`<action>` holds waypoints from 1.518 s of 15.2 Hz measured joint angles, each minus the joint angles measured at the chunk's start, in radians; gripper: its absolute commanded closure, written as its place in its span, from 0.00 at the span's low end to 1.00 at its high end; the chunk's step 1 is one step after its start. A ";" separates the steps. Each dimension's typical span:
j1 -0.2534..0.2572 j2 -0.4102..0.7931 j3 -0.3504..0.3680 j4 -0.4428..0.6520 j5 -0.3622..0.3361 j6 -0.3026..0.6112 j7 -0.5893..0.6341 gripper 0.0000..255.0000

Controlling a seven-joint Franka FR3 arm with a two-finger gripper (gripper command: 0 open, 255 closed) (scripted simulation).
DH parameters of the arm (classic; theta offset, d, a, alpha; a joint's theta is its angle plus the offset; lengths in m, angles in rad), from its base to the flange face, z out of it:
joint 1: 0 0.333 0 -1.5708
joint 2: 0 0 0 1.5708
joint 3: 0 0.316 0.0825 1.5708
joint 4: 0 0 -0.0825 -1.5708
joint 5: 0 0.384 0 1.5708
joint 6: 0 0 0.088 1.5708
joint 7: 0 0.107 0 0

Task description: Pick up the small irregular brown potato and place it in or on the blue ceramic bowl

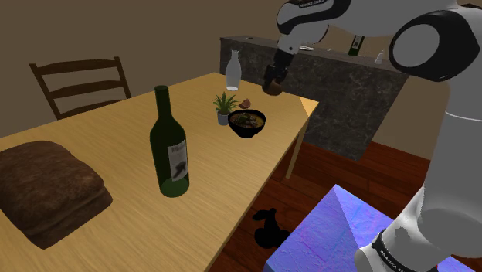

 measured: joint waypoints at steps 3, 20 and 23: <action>0.052 -0.027 0.020 -0.039 -0.016 0.031 0.066 1.00; 0.143 -0.025 0.069 -0.185 -0.018 0.208 0.157 1.00; 0.143 -0.017 0.071 -0.207 -0.011 0.237 0.147 1.00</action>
